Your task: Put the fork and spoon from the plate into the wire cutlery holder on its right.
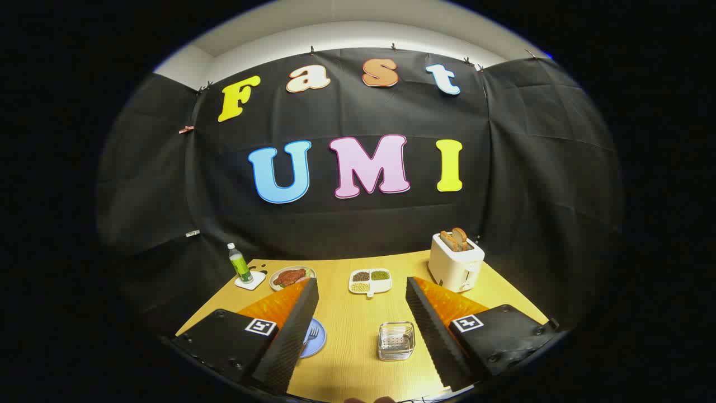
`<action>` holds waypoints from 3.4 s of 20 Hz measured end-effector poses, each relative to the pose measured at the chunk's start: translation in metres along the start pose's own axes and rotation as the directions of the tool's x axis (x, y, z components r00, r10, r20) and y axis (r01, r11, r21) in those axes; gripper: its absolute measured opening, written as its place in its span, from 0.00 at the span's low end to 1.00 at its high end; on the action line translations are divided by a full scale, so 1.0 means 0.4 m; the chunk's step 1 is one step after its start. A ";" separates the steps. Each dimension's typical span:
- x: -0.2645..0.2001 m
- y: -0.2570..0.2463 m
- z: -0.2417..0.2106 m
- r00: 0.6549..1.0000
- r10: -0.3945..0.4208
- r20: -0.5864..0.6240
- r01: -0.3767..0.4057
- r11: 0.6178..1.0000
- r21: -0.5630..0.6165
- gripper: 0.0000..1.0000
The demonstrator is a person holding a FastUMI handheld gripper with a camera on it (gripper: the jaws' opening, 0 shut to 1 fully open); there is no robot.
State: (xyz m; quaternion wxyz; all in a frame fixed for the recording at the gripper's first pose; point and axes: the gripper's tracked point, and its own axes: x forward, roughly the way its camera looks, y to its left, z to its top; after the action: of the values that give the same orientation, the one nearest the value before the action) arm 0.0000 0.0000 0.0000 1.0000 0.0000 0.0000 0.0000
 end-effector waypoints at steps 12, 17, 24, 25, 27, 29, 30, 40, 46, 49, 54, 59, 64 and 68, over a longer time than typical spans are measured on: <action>0.006 -0.007 -0.003 1.000 -0.003 -0.011 0.003 1.000 0.002 0.98; 0.032 0.022 -0.015 0.999 0.018 -0.040 -0.017 1.000 0.021 0.97; 0.124 0.137 -0.049 0.992 0.097 -0.080 -0.101 0.994 -0.038 0.98; 0.139 0.157 -0.060 0.990 0.110 -0.089 -0.115 0.992 -0.047 0.98; 0.166 0.192 -0.090 0.985 0.133 -0.113 -0.141 0.988 -0.067 0.98; 0.194 0.230 -0.134 0.975 0.159 -0.154 -0.172 0.982 -0.079 0.98; 0.206 0.248 -0.160 0.968 0.172 -0.181 -0.189 0.978 -0.083 0.98; 0.308 0.386 -0.523 0.849 0.223 -0.479 -0.311 0.944 -0.112 1.00; 0.329 0.395 -0.730 0.748 0.195 -0.634 -0.336 0.935 -0.109 1.00; 0.341 0.408 -0.783 0.718 0.193 -0.669 -0.351 0.930 -0.109 0.95; 0.340 0.396 -0.851 0.663 0.145 -0.734 -0.317 0.943 -0.099 0.72; 0.346 0.379 -0.874 0.634 0.112 -0.765 -0.293 0.951 -0.104 0.41; 0.349 0.374 -0.877 0.579 0.181 -0.795 -0.306 0.952 -0.007 0.12; 0.333 0.348 -0.833 0.534 0.228 -0.814 -0.287 0.955 0.079 0.08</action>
State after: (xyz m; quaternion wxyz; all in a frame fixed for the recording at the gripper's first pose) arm 0.1331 0.1391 -0.3333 0.8751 -0.0321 0.4600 0.1471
